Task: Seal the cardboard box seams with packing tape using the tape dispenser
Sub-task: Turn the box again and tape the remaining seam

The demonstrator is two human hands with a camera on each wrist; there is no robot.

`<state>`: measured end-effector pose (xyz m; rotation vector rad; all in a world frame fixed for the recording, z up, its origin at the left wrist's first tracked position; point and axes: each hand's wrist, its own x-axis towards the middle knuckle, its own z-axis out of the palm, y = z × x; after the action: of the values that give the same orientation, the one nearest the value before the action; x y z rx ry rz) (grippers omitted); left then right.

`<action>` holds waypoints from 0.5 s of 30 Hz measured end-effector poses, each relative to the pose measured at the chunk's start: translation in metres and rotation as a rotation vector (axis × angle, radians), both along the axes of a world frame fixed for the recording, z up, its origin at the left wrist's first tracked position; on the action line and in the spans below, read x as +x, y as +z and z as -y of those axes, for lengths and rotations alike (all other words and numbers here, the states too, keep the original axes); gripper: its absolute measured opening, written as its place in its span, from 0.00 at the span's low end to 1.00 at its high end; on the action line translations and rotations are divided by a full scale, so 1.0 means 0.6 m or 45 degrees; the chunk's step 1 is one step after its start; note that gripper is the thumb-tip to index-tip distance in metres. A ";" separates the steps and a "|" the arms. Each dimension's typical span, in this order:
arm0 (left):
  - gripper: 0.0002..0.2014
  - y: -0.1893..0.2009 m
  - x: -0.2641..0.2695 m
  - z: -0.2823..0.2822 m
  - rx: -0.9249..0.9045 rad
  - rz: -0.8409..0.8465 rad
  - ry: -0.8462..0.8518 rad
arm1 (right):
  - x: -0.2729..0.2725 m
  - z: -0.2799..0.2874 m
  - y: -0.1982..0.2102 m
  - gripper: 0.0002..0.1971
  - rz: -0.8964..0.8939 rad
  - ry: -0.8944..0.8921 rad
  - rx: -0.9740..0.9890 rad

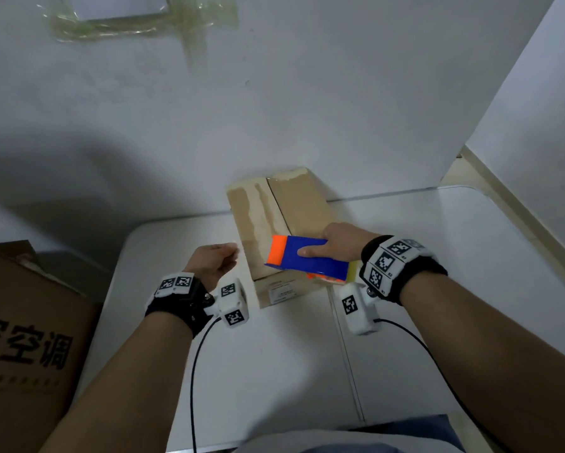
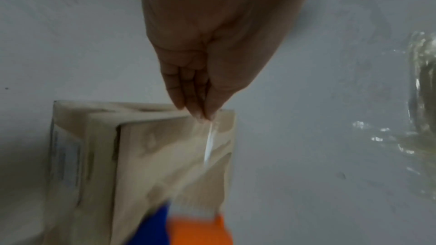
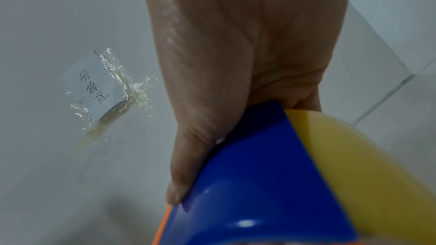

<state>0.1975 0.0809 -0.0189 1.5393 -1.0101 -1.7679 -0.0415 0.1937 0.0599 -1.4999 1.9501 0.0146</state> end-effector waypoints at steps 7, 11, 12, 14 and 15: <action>0.05 -0.027 0.056 -0.025 -0.025 -0.059 0.043 | -0.037 -0.016 0.014 0.27 -0.328 0.009 0.047; 0.05 -0.041 0.044 -0.063 -0.005 -0.115 0.077 | -0.023 -0.010 0.029 0.27 -0.499 0.049 0.096; 0.05 -0.044 0.041 -0.072 0.007 -0.123 0.092 | -0.016 -0.008 0.033 0.25 -0.525 0.063 0.114; 0.05 -0.051 0.037 -0.088 0.040 -0.146 0.121 | -0.001 -0.006 0.038 0.23 -0.574 0.096 0.152; 0.04 -0.055 0.037 -0.096 0.056 -0.157 0.138 | 0.007 -0.005 0.038 0.22 -0.598 0.111 0.164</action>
<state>0.2194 0.1385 -0.0521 1.4638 -0.8180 -1.7956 -0.0373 0.1969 0.0828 -1.5954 2.1874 0.5664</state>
